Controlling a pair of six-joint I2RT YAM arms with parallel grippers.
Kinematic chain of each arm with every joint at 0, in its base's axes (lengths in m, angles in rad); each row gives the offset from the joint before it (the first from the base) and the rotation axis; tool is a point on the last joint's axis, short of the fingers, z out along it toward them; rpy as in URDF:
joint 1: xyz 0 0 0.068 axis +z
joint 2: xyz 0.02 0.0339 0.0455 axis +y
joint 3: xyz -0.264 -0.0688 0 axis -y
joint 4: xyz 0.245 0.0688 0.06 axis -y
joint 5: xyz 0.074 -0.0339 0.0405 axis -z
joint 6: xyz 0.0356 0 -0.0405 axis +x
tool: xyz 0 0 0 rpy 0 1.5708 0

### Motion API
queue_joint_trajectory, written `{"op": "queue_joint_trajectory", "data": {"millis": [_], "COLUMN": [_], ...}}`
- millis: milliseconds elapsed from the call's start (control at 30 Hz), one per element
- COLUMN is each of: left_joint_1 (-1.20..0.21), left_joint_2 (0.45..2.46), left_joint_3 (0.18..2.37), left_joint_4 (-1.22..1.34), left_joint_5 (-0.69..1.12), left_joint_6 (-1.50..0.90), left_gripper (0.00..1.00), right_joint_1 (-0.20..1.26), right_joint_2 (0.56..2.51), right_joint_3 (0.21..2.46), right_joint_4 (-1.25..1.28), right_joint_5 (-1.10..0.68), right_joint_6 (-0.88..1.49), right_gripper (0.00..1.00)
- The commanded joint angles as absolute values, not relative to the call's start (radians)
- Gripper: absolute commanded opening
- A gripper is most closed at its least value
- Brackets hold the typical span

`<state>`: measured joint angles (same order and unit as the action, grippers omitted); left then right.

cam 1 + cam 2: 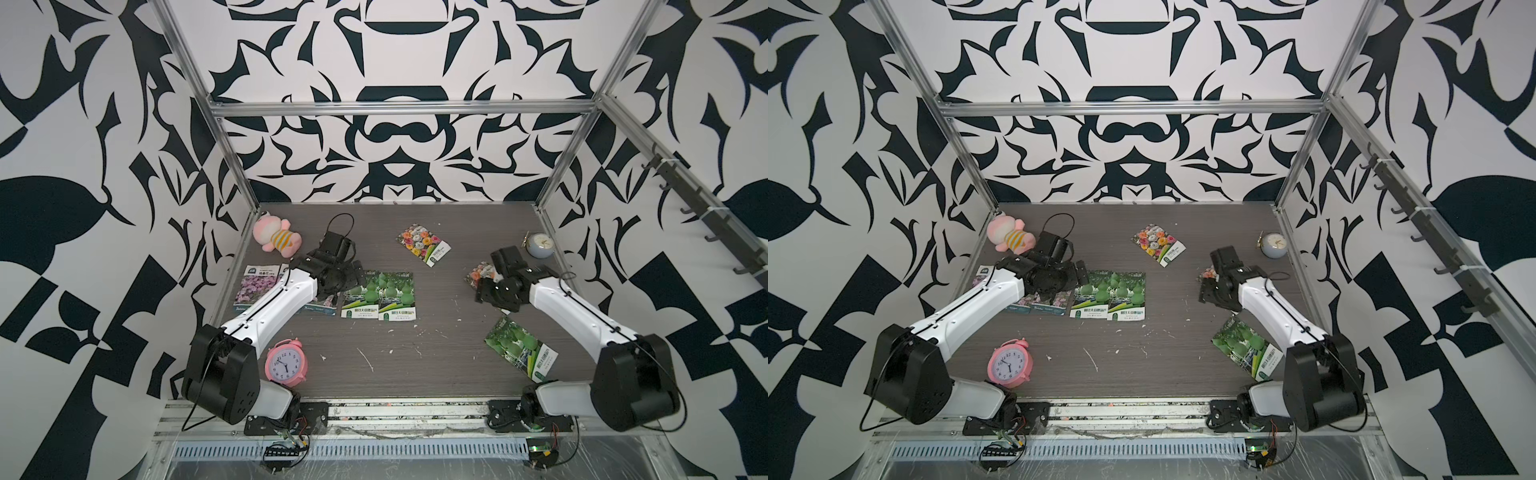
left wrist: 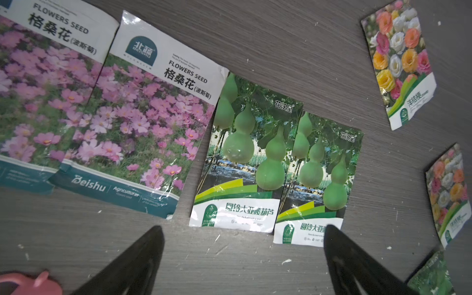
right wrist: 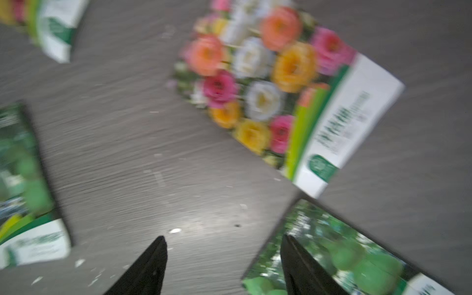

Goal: Arrange the seed packets in a row
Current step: Move the seed packet to the center of the board.

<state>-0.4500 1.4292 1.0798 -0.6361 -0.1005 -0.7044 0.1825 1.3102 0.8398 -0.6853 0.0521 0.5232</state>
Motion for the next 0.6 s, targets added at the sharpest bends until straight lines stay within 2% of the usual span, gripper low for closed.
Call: {"op": "queue_joint_trajectory", "data": {"millis": [0,167,567], "left_joint_1": [-0.446,-0.445,-0.444], "left_joint_2": [1.465,1.485,1.482], "left_joint_3": [1.099,1.109,1.101], "left_joint_4": [-0.618,-0.618,-0.607], "left_joint_5": [-0.077,-0.063,-0.054], "left_joint_6": [-0.68,-0.671,-0.671], "left_gripper": [0.99,0.99,0.99], "right_joint_1": [0.113,-0.005,-0.023], "right_joint_2": [1.242,1.251,1.28], "right_joint_3": [0.744,0.681,0.557], "right_joint_4": [-0.729,-0.726,-0.641], "right_joint_5": [0.166,0.093,-0.065], "right_joint_6": [0.593,0.64,0.728], "right_gripper": [0.75,0.74,0.74]}}
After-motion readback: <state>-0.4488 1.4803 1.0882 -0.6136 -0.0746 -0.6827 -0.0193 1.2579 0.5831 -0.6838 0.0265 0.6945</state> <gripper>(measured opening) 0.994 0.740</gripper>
